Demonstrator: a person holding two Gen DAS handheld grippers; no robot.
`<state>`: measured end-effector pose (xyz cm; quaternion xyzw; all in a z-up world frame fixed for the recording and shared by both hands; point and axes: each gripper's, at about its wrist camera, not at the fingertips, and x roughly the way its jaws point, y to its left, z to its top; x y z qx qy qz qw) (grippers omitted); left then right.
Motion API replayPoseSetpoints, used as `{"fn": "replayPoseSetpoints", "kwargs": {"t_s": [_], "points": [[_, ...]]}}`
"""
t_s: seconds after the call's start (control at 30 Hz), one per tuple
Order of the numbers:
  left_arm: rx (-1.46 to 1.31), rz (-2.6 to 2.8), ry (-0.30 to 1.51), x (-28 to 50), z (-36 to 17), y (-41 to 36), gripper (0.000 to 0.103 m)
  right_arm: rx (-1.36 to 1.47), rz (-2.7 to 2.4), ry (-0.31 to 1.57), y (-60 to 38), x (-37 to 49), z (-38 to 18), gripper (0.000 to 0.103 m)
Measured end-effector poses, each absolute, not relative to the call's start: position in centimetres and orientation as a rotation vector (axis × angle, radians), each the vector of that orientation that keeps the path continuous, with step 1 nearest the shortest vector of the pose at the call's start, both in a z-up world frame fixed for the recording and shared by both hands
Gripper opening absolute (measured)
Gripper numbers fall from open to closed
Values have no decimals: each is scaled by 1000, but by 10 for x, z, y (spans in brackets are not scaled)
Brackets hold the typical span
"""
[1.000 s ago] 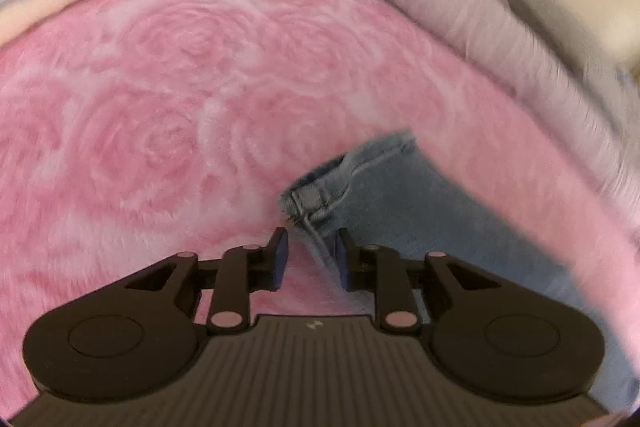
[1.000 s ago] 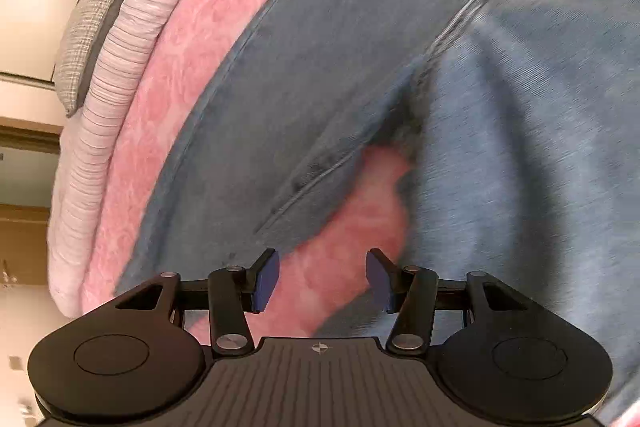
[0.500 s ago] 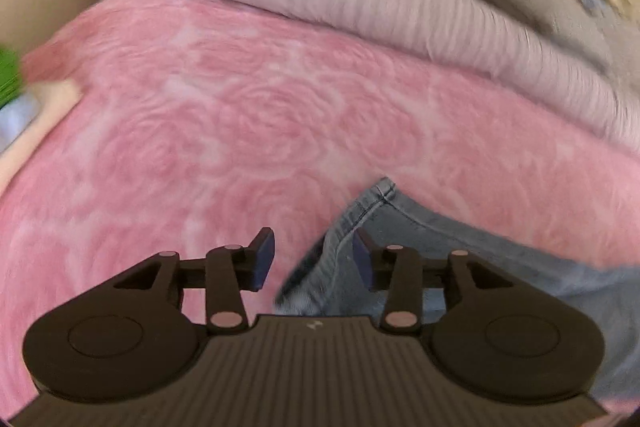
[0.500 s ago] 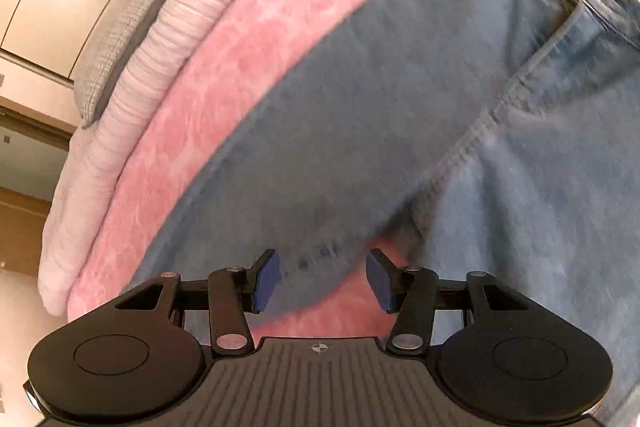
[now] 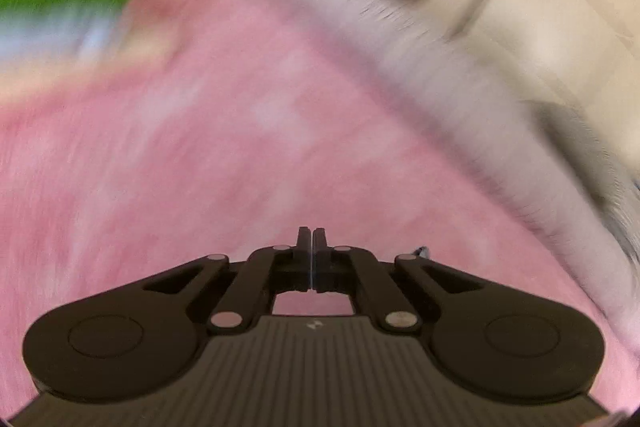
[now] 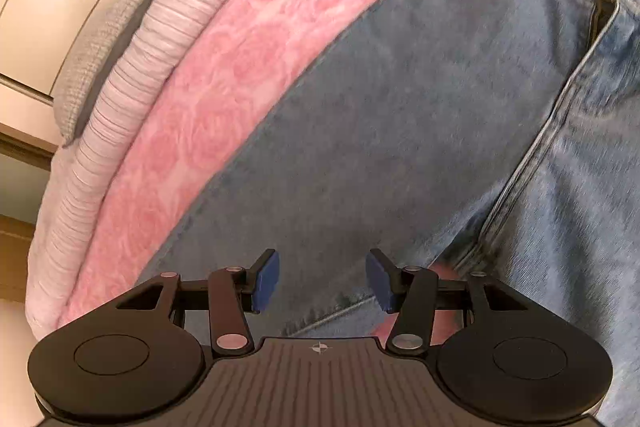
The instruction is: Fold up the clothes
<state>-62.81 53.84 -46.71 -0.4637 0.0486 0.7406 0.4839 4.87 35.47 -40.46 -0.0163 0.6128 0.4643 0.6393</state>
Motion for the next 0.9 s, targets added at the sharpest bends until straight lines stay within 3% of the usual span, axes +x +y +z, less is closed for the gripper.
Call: {"fn": "replayPoseSetpoints", "kwargs": {"t_s": [0.17, 0.3, 0.4, 0.67, 0.9], "points": [[-900, 1733, 286, -597, -444, 524, 2, -76, 1086, 1395, 358, 40, -407, 52], [-796, 1516, 559, -546, -451, 529, 26, -158, 1128, 1347, 355, 34, -408, 52], [-726, 1481, 779, -511, -471, 525, 26, -176, 1146, 1347, 345, 34, -408, 52], [-842, 1608, 620, -493, -415, 390, 23, -209, 1055, 1152, 251, 119, -370, 52], [-1068, 1682, 498, -459, -393, 230, 23, -106, 811, 1145, 134, 247, -366, 52]]}}
